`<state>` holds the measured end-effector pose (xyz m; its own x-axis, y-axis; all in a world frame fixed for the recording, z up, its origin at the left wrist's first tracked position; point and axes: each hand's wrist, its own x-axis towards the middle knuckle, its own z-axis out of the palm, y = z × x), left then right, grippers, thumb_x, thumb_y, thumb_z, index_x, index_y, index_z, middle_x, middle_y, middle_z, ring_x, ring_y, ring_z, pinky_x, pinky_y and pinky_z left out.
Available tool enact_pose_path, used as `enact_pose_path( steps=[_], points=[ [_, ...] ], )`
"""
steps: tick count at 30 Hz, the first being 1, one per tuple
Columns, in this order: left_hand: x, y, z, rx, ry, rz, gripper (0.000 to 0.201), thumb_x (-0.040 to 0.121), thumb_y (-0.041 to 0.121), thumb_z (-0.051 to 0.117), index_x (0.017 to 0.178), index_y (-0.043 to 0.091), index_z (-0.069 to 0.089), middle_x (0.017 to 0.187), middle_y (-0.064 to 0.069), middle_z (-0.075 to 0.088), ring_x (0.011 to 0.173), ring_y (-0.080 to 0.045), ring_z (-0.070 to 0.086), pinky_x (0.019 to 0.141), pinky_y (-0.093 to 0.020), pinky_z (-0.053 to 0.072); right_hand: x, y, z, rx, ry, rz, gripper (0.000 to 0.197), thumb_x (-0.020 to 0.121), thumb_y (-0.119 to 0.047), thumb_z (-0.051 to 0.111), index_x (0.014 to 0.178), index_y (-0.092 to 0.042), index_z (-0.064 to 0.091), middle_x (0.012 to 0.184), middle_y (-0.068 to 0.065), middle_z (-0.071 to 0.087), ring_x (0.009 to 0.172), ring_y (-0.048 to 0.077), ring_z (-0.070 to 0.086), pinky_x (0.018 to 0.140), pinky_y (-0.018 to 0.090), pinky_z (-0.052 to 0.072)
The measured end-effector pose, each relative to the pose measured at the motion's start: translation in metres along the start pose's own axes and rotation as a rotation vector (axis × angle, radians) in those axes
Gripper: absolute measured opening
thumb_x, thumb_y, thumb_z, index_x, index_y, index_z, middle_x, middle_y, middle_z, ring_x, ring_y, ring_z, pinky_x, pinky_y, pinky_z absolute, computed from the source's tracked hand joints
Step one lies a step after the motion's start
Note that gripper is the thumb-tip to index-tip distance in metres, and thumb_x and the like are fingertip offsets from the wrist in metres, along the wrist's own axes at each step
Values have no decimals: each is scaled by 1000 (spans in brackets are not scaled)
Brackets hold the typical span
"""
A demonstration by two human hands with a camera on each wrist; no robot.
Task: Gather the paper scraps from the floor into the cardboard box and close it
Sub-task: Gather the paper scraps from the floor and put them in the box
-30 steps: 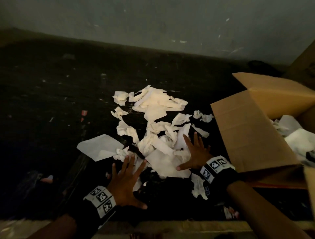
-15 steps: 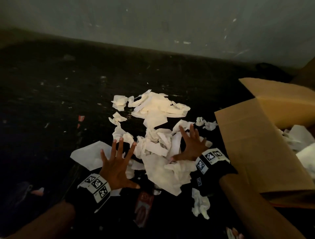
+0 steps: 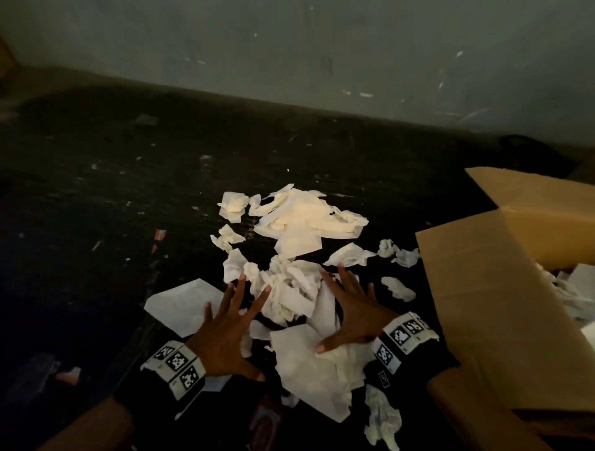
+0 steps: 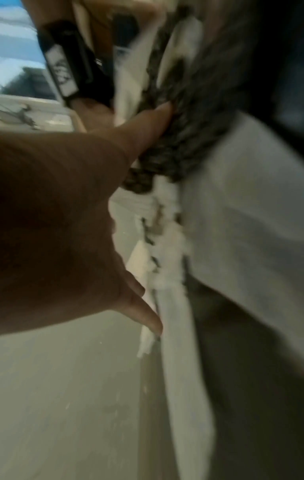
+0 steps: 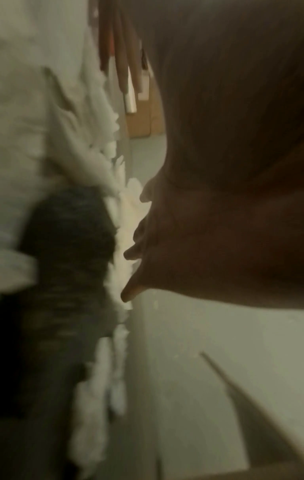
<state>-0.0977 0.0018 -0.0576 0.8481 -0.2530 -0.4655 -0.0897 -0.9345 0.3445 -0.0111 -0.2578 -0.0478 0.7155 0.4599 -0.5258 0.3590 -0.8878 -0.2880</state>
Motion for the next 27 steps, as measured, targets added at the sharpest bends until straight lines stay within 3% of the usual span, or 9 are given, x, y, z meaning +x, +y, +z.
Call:
enact_pose_path(
  steps=[5, 8, 11, 16, 19, 23, 25, 27],
  points=[
    [-6, 14, -2, -42, -12, 19, 133, 44, 84, 64, 121, 55, -41, 141, 4, -49, 134, -25, -35, 111, -64, -6, -24, 8, 2, -170, -83, -78, 147, 44, -74, 75, 127, -45, -43, 139, 2, -51, 130, 29, -41, 105, 68, -16],
    [14, 25, 11, -56, -31, -15, 133, 42, 87, 62, 124, 54, -38, 141, 2, -49, 135, -29, -34, 108, -68, -6, -15, 4, 10, -189, -125, -52, 150, 44, -67, 81, 125, -46, -44, 134, 0, -53, 135, 32, -35, 105, 73, -6],
    [31, 31, 23, -16, -31, -63, 139, 41, 81, 68, 126, 52, -37, 140, -3, -49, 135, -33, -32, 104, -73, -6, 0, -8, 14, -140, -85, -78, 151, 45, -59, 85, 130, -47, -38, 142, 5, -48, 141, 37, -23, 109, 71, 3],
    [38, 29, 23, 24, -33, -73, 137, 50, 74, 71, 130, 46, -37, 145, -3, -44, 140, -32, -22, 108, -70, -2, 12, -21, 24, -58, 37, -167, 144, 55, -55, 83, 132, -43, -38, 154, 4, -32, 146, 33, -5, 116, 60, 9],
    [33, 34, 23, 6, -11, -57, 131, 58, 68, 71, 136, 40, -31, 153, -2, -28, 143, -28, -13, 112, -64, 1, 12, -23, 31, 2, 83, -166, 137, 62, -51, 80, 124, -44, -42, 159, 1, -19, 147, 31, -1, 117, 54, 8],
    [26, 40, 30, -71, 67, -21, 124, 65, 58, 73, 140, 36, -24, 158, -2, -4, 145, -24, 1, 116, -52, 9, 4, -28, 32, 141, 112, -150, 130, 69, -40, 80, 140, -35, -30, 160, 11, 7, 145, 32, 13, 116, 44, 19],
    [24, 41, 32, -87, 115, 13, 123, 67, 54, 73, 140, 35, -23, 158, -2, 5, 144, -24, 7, 116, -48, 17, 2, -33, 33, 189, 113, -142, 128, 72, -32, 79, 143, -33, -27, 156, 15, 21, 142, 30, 24, 113, 41, 27],
    [24, 41, 34, -110, 139, 31, 121, 70, 46, 75, 141, 34, -22, 157, -2, 14, 142, -24, 16, 112, -44, 28, 2, -34, 39, 236, 117, -145, 124, 75, -28, 77, 142, -37, -28, 157, 11, 20, 143, 26, 23, 115, 39, 25]
  ],
)
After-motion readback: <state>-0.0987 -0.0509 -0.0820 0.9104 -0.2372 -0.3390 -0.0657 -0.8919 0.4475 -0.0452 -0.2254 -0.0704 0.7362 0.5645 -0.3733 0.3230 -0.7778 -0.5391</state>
